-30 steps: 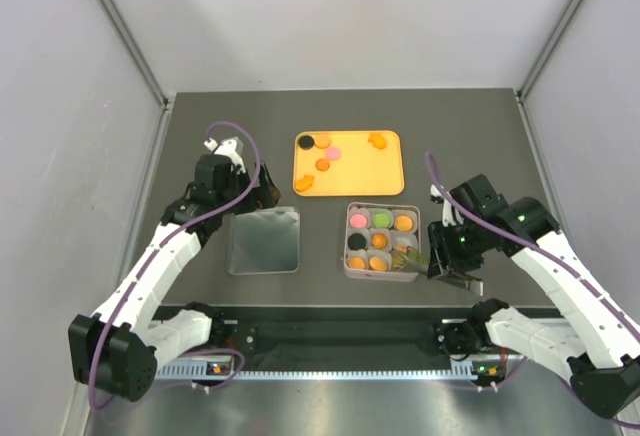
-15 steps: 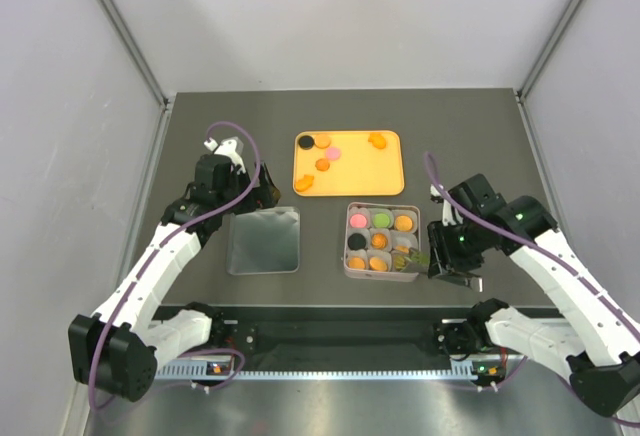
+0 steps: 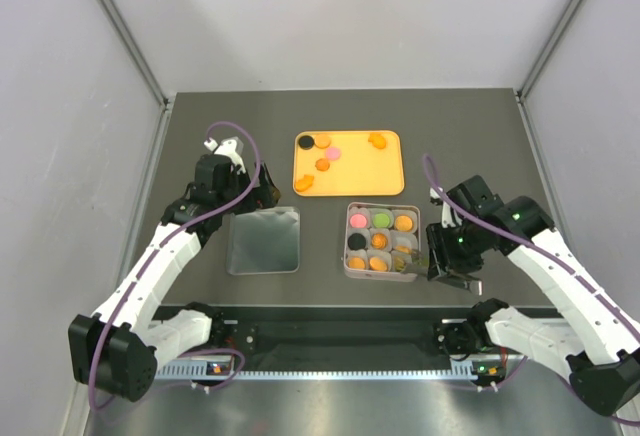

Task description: Pack the cookies

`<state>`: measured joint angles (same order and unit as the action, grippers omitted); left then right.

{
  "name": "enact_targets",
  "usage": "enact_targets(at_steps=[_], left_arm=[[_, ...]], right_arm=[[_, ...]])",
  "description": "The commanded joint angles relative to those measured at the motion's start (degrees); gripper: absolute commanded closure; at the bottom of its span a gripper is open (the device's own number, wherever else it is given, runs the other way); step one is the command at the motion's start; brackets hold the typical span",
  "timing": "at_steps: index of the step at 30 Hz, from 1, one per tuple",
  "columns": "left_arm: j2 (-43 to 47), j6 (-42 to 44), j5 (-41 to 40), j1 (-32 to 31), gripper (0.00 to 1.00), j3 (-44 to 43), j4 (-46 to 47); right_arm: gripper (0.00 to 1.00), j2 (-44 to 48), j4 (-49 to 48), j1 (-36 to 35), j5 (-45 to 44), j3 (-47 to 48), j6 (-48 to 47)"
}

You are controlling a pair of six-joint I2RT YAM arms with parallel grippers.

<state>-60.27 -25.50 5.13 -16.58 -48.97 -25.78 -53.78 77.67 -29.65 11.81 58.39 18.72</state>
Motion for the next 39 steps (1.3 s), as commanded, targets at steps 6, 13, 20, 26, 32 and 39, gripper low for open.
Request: enact_targets(at_steps=[6,13,20,26,32,39], left_arm=[[0.7,0.7,0.1,0.2,0.02,-0.2,0.8],[0.5,0.6,0.2,0.2,0.02,-0.2,0.9],[0.2,0.6,0.3,0.2,0.02,-0.2,0.9],[0.2,0.3,1.7,0.2,0.02,0.0,1.6],[0.1,0.0,2.8,0.2,0.02,-0.1,2.0],[0.4,-0.1,2.6,0.2,0.02,0.2,2.0]], right_arm=[[0.53,0.1,-1.0,-0.8,-0.7,1.5,1.0],[0.53,-1.9,-0.9,-0.8,-0.6,6.8,0.2],[0.53,-9.2,-2.1,-0.1,-3.0,20.8,-1.5],[0.52,-18.0,-18.8,6.6,-9.6,25.4,-1.1],[0.54,-28.9,-36.3,16.9,-17.2,21.5,-0.5],[0.53,-43.2,-50.9,23.9,-21.6,19.1,-1.0]])
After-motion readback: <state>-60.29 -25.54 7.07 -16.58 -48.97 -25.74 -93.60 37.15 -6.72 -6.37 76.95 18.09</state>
